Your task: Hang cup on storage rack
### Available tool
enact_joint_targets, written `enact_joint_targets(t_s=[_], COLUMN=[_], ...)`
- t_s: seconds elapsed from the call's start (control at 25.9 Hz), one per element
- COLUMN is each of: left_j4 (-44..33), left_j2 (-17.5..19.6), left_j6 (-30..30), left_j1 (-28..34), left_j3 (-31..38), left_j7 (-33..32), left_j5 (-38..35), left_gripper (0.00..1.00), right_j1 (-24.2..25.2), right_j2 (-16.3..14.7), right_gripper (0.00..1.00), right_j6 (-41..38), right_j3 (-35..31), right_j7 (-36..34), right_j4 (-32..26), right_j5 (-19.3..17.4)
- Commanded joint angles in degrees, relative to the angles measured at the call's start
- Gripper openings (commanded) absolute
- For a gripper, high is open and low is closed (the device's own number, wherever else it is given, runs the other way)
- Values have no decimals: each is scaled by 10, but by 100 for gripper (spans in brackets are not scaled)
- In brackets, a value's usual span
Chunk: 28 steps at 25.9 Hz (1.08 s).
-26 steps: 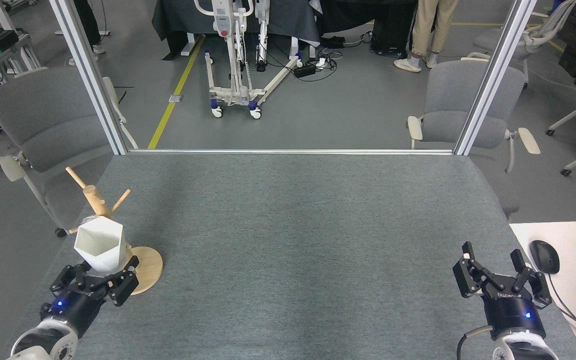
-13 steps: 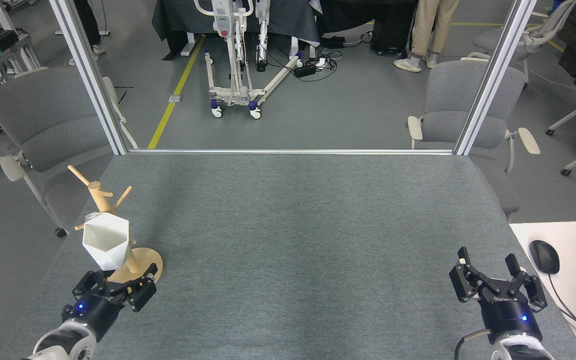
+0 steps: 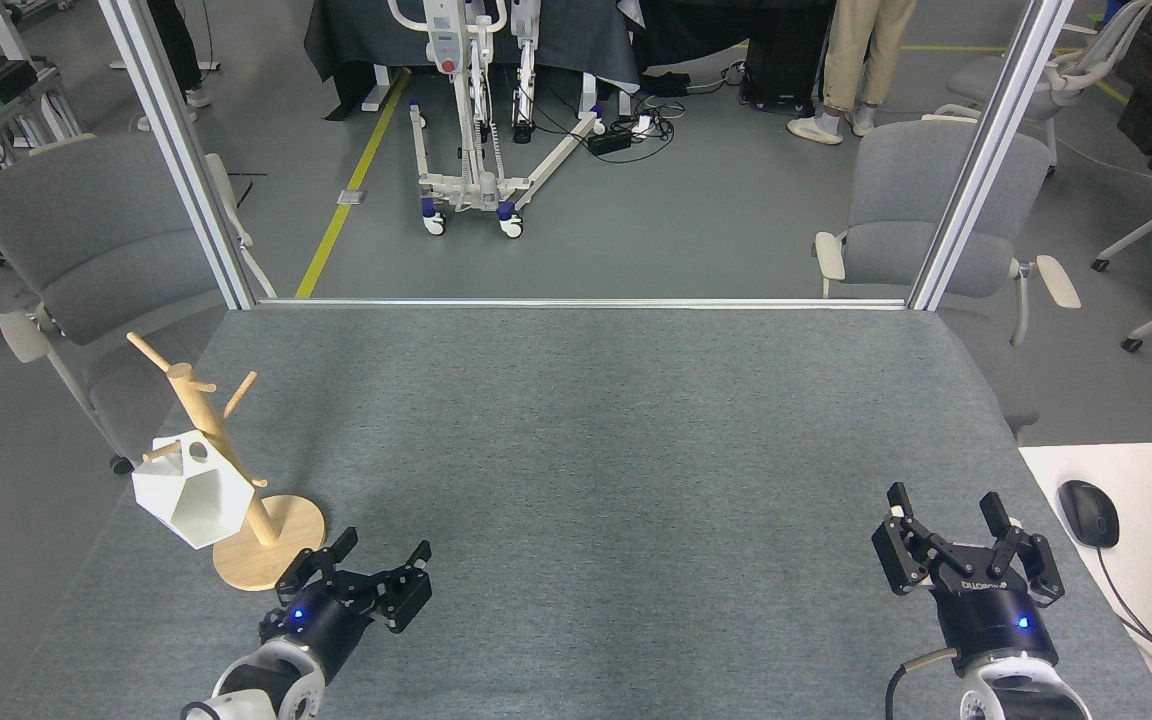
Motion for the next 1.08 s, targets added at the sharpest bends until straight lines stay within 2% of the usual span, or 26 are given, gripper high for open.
enact_joint_targets(t_s=[0.0, 0.08, 0.23, 0.31, 0.43, 0.66, 0.81, 1.04], left_j4=[-3, -2, 0, -10, -71, -213, -234, -234], left_j2=[-35, -37, -37, -38, -35, -33, -32, -33], left_j6=[72, 122, 267, 311, 315, 298, 304, 305], left_j1=[-24, -41, -82, -89, -78, 33, 63, 60], left_j3=[-56, -99, -209, -236, -238, -236, -237, -235], left_j7=[1, 1, 6, 6, 2, 6, 6, 4], left_j5=[0, 3, 4, 5, 7, 8, 8, 8], left_gripper=[98, 98, 98, 98, 98, 98, 98, 98], right_j1=[-1, -1, -1, -5, -17, -45, -69, -72], right_j2=[3, 8, 15, 15, 15, 12, 12, 16], right_gripper=[99, 99, 99, 99, 99, 99, 99, 99], right_j6=[-5, -5, -4, -3, 0, 6, 6, 5], right_j3=[7, 7, 7, 7, 7, 7, 6, 5], right_j7=[0, 0, 0, 0, 0, 12, 12, 12], right_j4=[-4, -10, -26, -26, -26, 6, 44, 48], right_j5=[0, 0, 0, 0, 0, 0, 2, 2])
